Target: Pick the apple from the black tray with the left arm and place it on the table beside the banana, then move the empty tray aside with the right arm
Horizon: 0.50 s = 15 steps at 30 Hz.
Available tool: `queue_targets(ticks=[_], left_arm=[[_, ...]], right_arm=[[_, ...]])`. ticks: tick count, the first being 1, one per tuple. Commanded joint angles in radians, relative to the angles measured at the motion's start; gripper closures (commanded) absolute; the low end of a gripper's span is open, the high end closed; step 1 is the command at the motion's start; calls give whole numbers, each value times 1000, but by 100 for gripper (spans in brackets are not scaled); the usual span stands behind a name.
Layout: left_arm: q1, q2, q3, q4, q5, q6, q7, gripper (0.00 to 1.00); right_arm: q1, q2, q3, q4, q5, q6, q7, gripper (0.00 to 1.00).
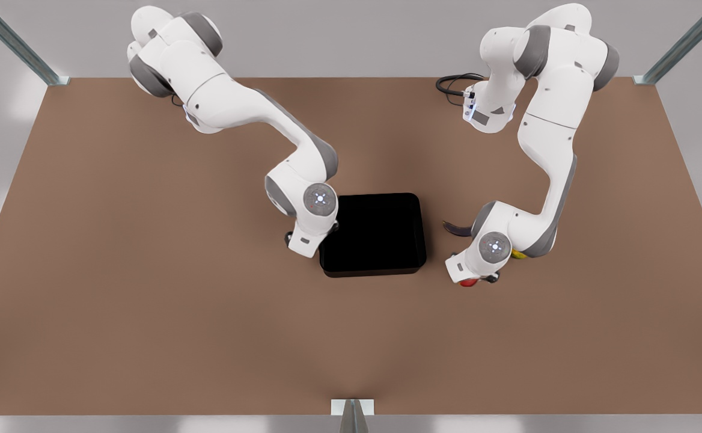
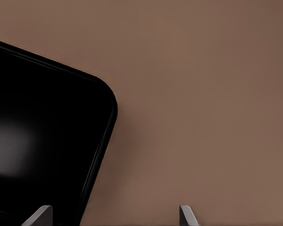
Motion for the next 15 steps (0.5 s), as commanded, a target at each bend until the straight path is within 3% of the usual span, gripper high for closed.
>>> queue_targets(ticks=[1,5,9,10,12,13,15], left_arm=[[0,-1,0,5,-5,13,183,0],[0,-4,0,8,-5,10,185,0],[15,-44,-6,10,-8,-32,200,0],[66,-70,-61,10,-15,-84,200,0],[288,-115,-305,31,-52,-259,188,0],[336,-142,-364,36,-54,-291,189,0],[365,-224,-359,42,-136,-314,191,0]], right_arm=[[-5,0,0,-17,0,112,388,0],[-7,-5,5,-57,83,255,560,0],[1,-2,5,-82,72,258,555,0],[1,0,5,-92,65,262,552,0],[1,6,5,-140,23,313,552,0],[1,14,5,-158,9,334,552,0],[1,29,5,-195,-6,388,551,0]])
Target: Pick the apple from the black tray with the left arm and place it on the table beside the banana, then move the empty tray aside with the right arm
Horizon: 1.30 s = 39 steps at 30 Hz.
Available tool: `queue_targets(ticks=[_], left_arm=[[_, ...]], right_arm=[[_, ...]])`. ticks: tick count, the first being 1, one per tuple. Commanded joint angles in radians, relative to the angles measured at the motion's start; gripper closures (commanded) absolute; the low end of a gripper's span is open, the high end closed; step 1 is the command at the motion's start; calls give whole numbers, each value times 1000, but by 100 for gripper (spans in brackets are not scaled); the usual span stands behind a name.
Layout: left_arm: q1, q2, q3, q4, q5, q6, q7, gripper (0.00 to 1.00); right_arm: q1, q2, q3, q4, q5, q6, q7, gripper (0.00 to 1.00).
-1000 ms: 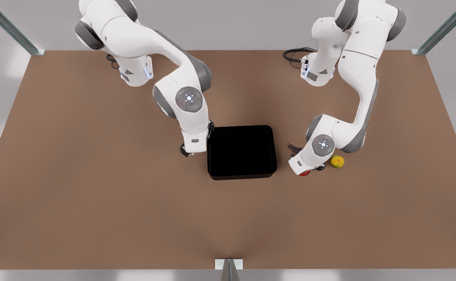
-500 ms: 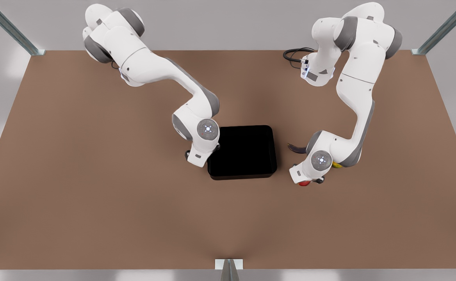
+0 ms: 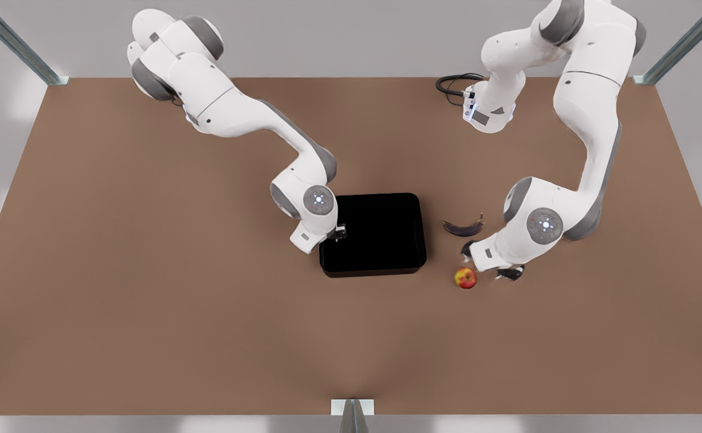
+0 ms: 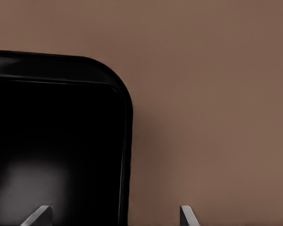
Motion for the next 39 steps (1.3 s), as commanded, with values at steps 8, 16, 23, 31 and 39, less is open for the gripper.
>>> queue_targets(ticks=[8,16,23,31,39], left_arm=[[139,-47,-68,342,-66,-610,-401,0],[-248,-94,372,336,-144,-538,-278,0],[-211,-102,375,334,-188,-535,-338,0],[-211,-100,373,340,-187,-536,-336,0],[-212,-100,373,342,-187,-535,-336,0]], right_arm=[[0,41,0,-51,-80,180,229,0],[-7,45,-1,-68,-78,207,179,53],[-7,41,0,-68,-75,206,150,72],[-92,27,89,-63,-69,198,131,87],[-177,-99,126,-53,-67,34,-68,85]])
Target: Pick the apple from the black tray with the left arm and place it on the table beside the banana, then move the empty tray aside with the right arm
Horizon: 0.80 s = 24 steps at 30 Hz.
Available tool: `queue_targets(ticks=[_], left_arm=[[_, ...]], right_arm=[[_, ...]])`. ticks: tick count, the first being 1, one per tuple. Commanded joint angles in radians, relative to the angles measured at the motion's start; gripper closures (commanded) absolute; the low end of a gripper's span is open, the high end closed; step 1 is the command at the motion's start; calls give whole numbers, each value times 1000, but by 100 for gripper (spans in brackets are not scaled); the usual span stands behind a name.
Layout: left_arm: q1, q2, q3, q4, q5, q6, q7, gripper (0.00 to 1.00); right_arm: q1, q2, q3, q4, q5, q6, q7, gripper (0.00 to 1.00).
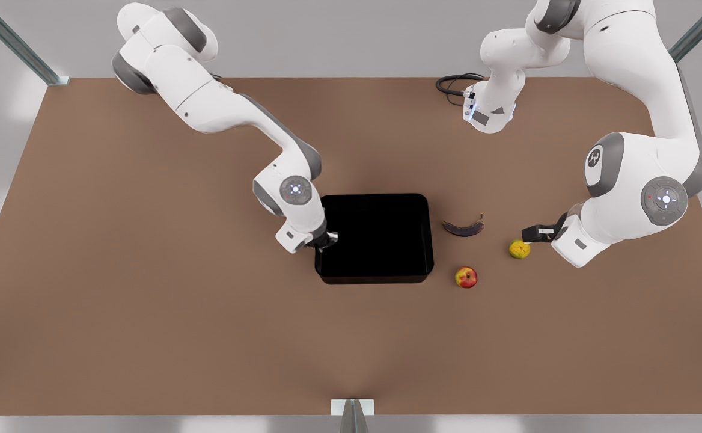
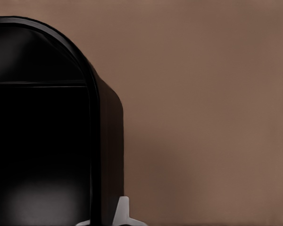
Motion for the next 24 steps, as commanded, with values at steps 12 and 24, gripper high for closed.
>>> queue_targets(ticks=[12,24], left_arm=[[-1,0,-2,0,1,-1,-44,0],[-1,2,-3,0,2,0,-46,0]], right_arm=[[-315,-152,12,64,58,-424,-857,85],[-651,-198,8,67,58,-496,-1342,84]])
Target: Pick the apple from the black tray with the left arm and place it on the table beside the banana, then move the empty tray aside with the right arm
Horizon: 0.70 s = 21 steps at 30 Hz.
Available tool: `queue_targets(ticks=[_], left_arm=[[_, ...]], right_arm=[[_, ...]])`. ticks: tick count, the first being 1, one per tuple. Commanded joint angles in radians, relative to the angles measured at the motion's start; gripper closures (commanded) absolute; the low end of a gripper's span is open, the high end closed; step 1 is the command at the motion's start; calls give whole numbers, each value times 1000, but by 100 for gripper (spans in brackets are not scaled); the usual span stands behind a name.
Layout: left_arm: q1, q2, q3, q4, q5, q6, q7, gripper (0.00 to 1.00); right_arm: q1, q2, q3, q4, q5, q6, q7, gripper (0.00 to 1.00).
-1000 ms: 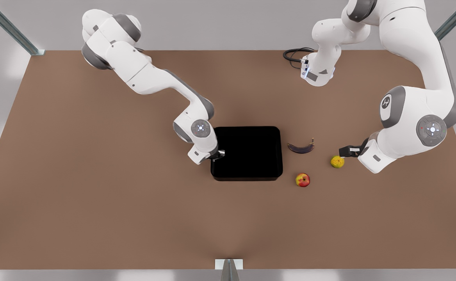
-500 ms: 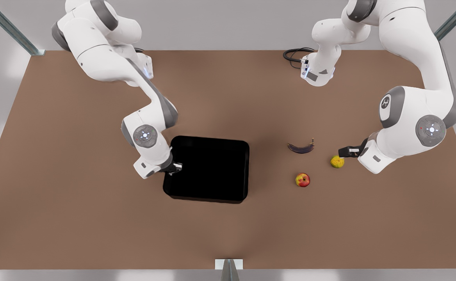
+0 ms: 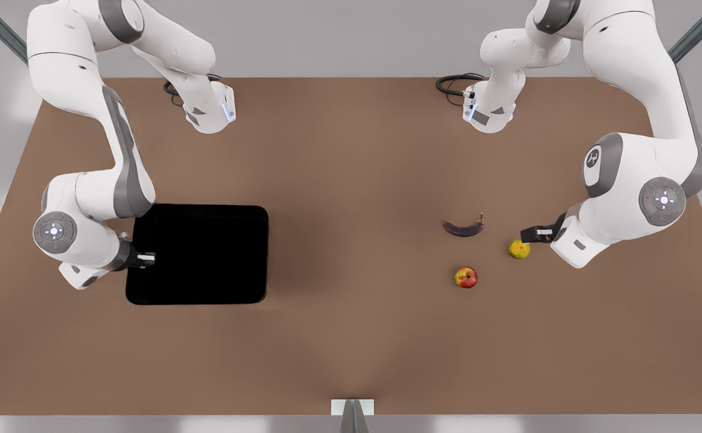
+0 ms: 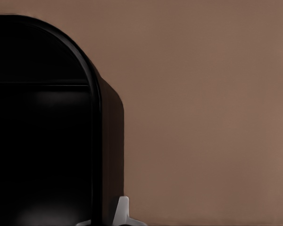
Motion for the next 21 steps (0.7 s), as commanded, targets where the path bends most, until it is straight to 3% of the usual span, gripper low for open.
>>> queue_targets(ticks=[1,9,10,11,12,17,19,21], left_arm=[[0,-1,0,0,2,0,-15,0],[0,1,-2,0,3,0,-15,0],[0,1,-2,2,3,0,-15,0],[0,1,-2,0,3,0,-15,0],[0,1,-2,0,3,0,-15,0],[0,1,-2,2,5,-1,-15,0],[0,1,-2,2,5,0,-15,0],[-1,1,-3,2,5,0,-16,0]], right_arm=[[-34,0,0,0,-6,-32,-636,84],[-94,100,-3,29,-16,8,-688,81],[-94,100,-3,40,-14,7,-686,72],[-96,100,-5,43,-11,8,-686,14],[-96,98,-6,44,-8,7,-686,0],[-103,80,-3,70,78,-10,-671,0],[-102,52,1,167,150,-179,-587,0],[-44,32,31,296,168,-349,-286,0]])
